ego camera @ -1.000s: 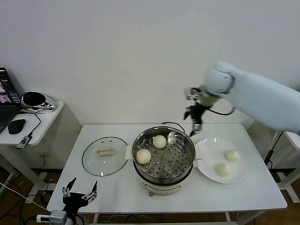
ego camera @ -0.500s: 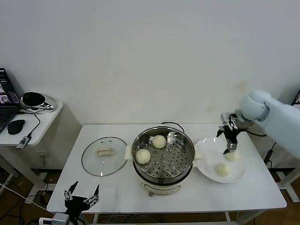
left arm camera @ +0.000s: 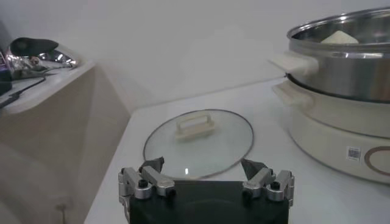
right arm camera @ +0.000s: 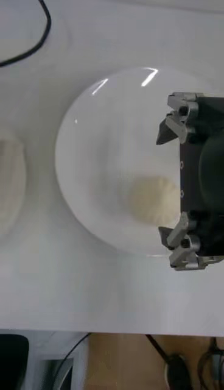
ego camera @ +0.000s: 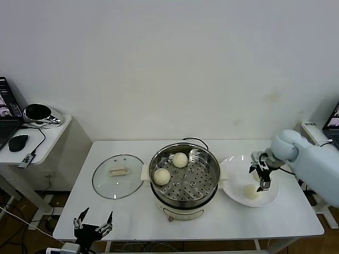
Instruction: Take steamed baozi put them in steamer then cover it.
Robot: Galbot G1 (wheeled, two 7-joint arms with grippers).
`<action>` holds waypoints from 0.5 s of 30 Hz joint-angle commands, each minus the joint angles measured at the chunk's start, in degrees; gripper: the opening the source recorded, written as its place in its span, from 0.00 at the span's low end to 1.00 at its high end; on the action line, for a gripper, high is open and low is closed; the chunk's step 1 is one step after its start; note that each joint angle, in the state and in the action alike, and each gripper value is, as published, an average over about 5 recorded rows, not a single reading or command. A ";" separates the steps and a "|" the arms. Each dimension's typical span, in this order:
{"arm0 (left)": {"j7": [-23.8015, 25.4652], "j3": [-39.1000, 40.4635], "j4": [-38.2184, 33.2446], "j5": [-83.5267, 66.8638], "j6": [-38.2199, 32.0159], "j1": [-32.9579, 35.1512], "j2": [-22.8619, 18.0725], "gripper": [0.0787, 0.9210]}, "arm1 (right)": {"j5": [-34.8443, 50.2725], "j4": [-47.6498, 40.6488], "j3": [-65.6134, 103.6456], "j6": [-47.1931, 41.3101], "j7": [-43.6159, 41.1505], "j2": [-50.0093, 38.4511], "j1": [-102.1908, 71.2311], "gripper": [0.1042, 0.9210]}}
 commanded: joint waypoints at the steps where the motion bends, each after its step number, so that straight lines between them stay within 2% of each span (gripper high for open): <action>1: -0.03 -0.06 0.31 0.19 0.03 0.11 0.01 0.88 | -3.55 -2.11 2.68 0.83 1.85 2.18 -4.85 0.88; 15: 0.04 -0.12 1.01 0.24 0.16 0.01 0.18 0.88 | -5.18 -5.29 3.19 0.78 3.43 3.52 -5.64 0.88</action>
